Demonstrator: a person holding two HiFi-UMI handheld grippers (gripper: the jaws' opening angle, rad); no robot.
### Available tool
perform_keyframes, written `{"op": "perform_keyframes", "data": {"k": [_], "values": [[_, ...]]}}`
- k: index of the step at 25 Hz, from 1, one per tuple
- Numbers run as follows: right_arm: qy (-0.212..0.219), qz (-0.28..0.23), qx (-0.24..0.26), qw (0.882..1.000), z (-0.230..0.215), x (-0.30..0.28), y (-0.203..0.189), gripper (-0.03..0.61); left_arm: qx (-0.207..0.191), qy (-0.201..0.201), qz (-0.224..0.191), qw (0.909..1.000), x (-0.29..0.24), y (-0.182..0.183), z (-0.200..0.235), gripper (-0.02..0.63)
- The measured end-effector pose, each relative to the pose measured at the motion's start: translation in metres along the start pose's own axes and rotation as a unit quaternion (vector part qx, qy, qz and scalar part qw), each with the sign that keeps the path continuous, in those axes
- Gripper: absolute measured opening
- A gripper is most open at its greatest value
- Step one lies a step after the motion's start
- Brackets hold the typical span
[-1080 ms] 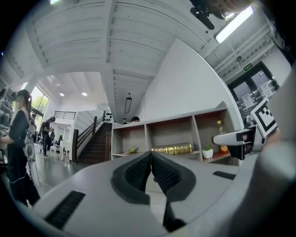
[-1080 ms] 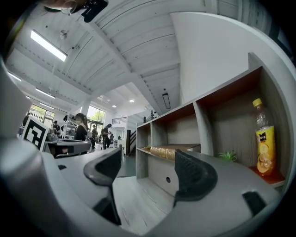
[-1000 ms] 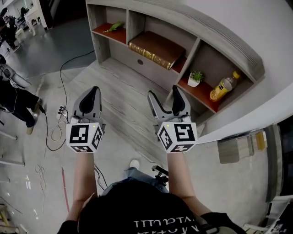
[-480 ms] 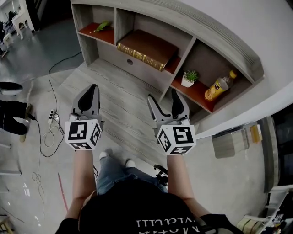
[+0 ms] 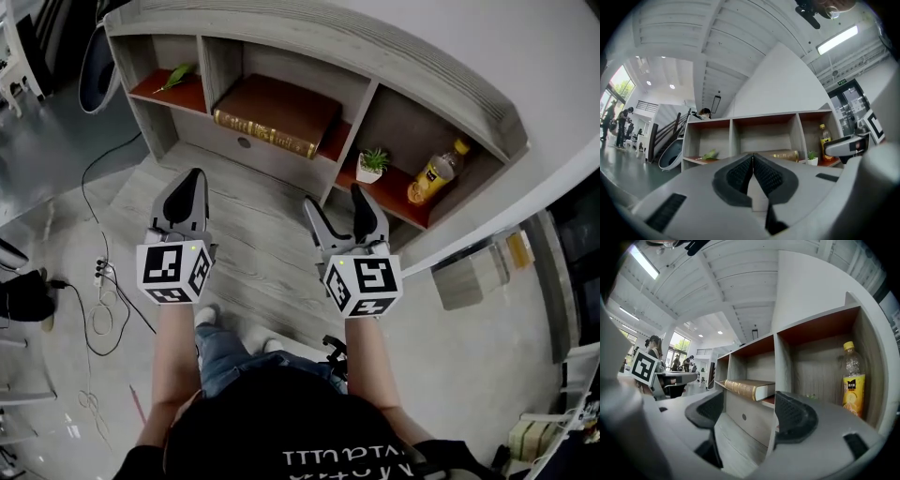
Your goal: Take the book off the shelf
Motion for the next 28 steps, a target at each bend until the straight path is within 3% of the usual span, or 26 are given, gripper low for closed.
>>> {"op": "perform_keyframes", "data": {"k": [14, 22, 28], "values": [[-0.102, 0.002, -0.018, 0.995, 0.024, -0.053, 0.002, 0.356, 0.000, -0.114, -0.008, 0.9934, -0.069, -0.009, 0.060, 0.011], [-0.137, 0.005, -0.116, 0.984, 0.059, -0.085, 0.002, 0.357, 0.009, -0.153, -0.005, 0.9881, -0.075, -0.020, 0.108, 0.011], [-0.151, 0.004, -0.202, 0.968, 0.076, -0.108, -0.001, 0.356, 0.011, -0.185, -0.007, 0.9826, -0.081, -0.026, 0.131, 0.011]]}}
Point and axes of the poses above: the fingertips, and each gripper's own axes: x backward along the fingers, z to its left, y out of its top, the point moved 2 cm from there along x, backward along the fingers, and after that the axes turned 8 degrees about -y, right-handed, at the moved point
